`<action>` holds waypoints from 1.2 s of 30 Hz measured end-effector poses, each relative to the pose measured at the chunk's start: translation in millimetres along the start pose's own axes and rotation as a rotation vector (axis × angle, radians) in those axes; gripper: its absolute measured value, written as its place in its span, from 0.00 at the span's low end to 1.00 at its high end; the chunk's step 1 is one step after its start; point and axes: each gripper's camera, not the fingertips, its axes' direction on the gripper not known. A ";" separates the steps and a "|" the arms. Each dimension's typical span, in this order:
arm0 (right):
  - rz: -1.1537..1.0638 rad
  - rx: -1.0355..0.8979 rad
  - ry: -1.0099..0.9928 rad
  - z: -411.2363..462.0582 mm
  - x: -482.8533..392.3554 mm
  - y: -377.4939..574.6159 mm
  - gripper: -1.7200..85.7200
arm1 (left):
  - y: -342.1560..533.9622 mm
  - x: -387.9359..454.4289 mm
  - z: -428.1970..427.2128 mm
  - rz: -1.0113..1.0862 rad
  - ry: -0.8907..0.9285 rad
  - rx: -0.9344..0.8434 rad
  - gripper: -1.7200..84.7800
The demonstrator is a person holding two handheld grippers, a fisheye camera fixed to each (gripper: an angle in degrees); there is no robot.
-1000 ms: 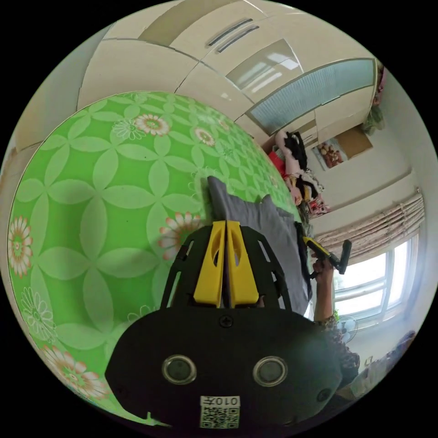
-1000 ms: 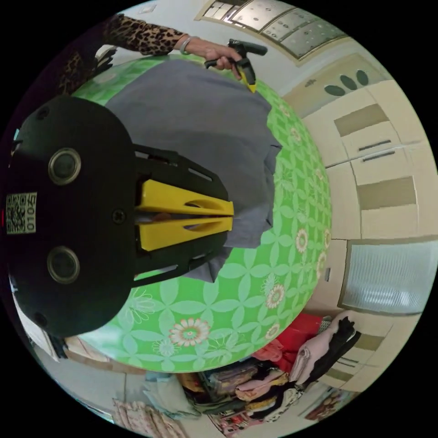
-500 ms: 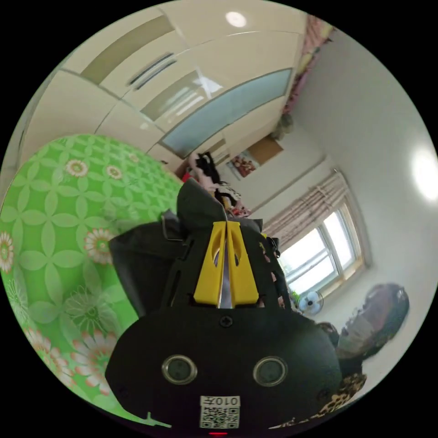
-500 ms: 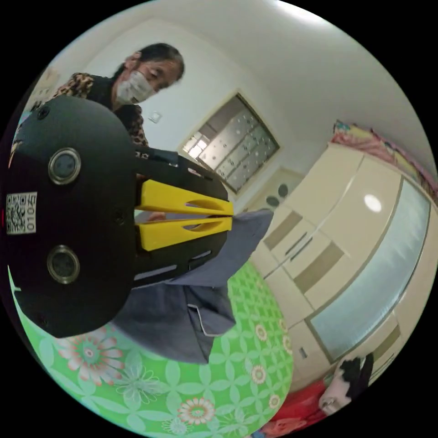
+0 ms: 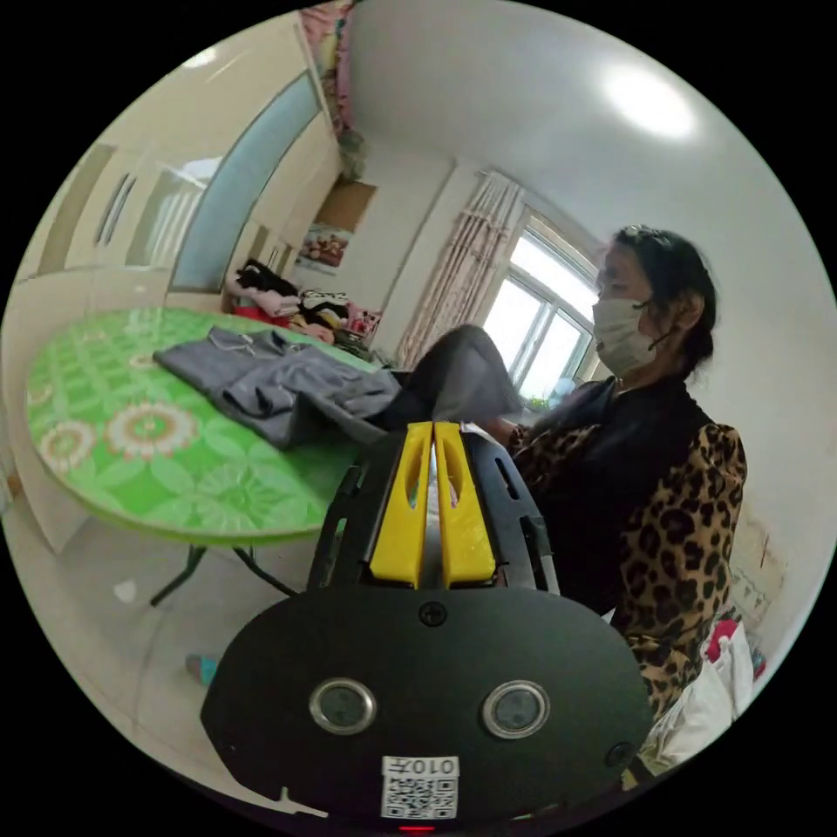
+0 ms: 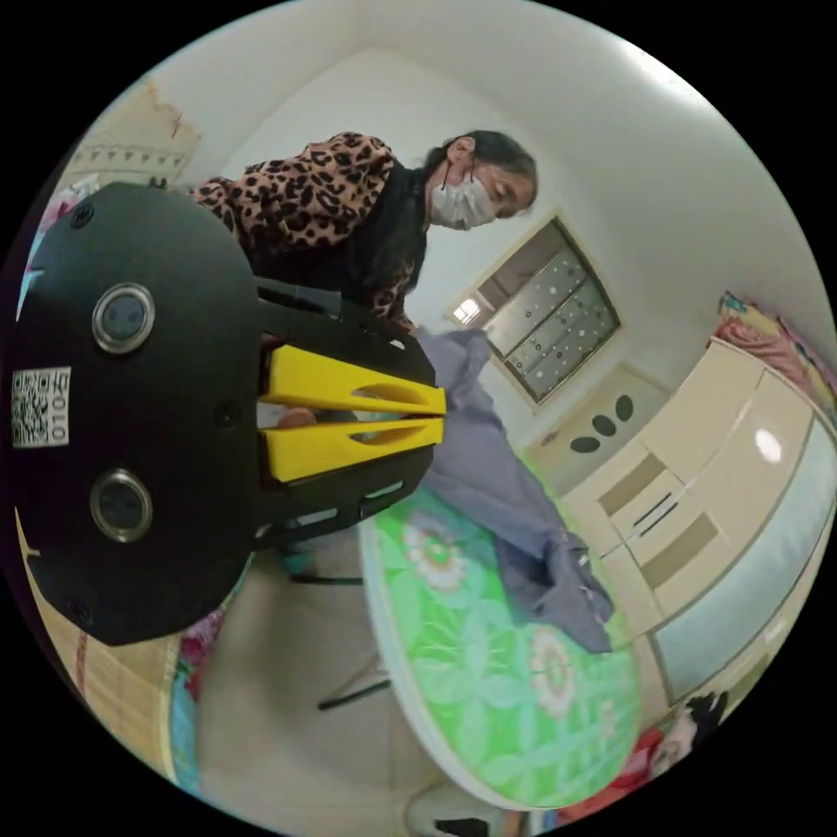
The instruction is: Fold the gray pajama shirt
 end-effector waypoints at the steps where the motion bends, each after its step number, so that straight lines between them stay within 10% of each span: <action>1: 0.046 -0.012 -0.007 2.1 10.1 12.8 0.05 | 7.2 -3.7 2.2 -0.016 0.007 -0.014 0.02; 21: 0.262 -0.141 0.081 3.1 45.0 107.1 0.06 | 96.4 2.8 78.9 -0.143 0.034 -0.405 0.02; 32: 0.295 0.176 0.084 -10.9 38.6 144.4 0.06 | 127.8 4.9 -7.4 -0.127 0.001 0.094 0.02; 36: 0.343 0.049 0.167 34.2 46.2 119.6 0.14 | 113.4 16.1 68.5 -0.065 -0.064 -0.285 0.02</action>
